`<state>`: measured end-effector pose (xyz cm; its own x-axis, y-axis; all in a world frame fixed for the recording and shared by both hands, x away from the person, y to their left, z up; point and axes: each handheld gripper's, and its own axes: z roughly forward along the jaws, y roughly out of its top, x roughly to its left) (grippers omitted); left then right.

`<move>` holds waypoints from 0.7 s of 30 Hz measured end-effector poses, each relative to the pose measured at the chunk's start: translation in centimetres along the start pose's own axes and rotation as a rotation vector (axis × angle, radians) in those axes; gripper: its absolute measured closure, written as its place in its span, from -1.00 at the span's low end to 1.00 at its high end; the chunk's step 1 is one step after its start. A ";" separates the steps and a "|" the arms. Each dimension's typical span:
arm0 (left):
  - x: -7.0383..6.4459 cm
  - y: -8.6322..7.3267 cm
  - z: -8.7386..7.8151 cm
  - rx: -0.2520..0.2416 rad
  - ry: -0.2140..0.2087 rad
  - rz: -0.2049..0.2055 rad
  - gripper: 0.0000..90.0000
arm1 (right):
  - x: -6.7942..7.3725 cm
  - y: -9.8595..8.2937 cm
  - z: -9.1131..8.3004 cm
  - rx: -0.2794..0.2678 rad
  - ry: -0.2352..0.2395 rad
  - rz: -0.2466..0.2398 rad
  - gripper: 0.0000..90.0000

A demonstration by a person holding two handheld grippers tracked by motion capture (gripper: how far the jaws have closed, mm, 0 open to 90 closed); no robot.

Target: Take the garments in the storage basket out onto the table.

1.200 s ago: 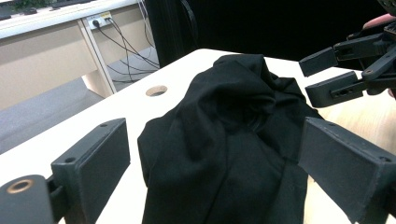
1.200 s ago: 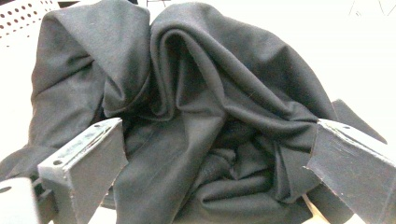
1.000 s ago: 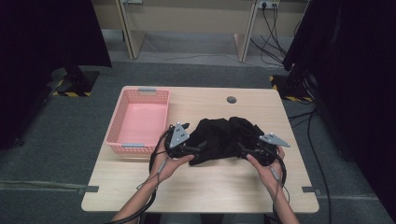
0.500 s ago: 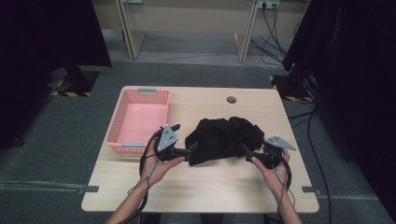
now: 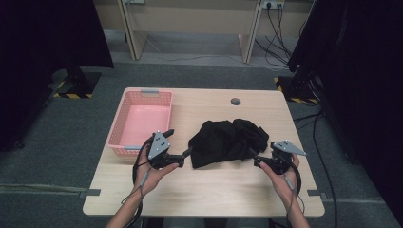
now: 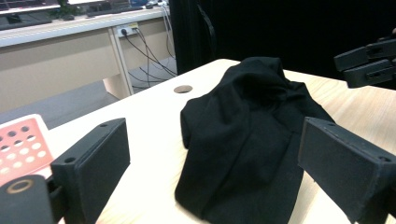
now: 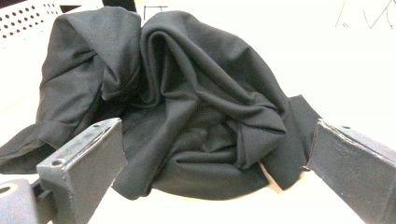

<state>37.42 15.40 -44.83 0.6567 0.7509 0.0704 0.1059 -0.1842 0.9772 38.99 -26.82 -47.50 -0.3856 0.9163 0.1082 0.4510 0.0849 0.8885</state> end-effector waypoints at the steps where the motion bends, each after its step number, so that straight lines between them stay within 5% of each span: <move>1: 0.0 0.0 0.0 0.000 0.000 0.000 -0.83 | 0.0 0.0 0.0 0.000 0.000 0.000 -0.92; 21: 1.3 -2.0 -3.8 -0.023 0.078 -0.031 -0.82 | -1.7 -1.1 -2.0 -0.016 -0.039 0.026 -0.92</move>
<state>35.23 19.20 -45.93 0.5928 0.8035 0.0551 0.1076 -0.1468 0.9833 37.57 -29.21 -47.73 -0.3421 0.9327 0.1141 0.4476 0.0550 0.8925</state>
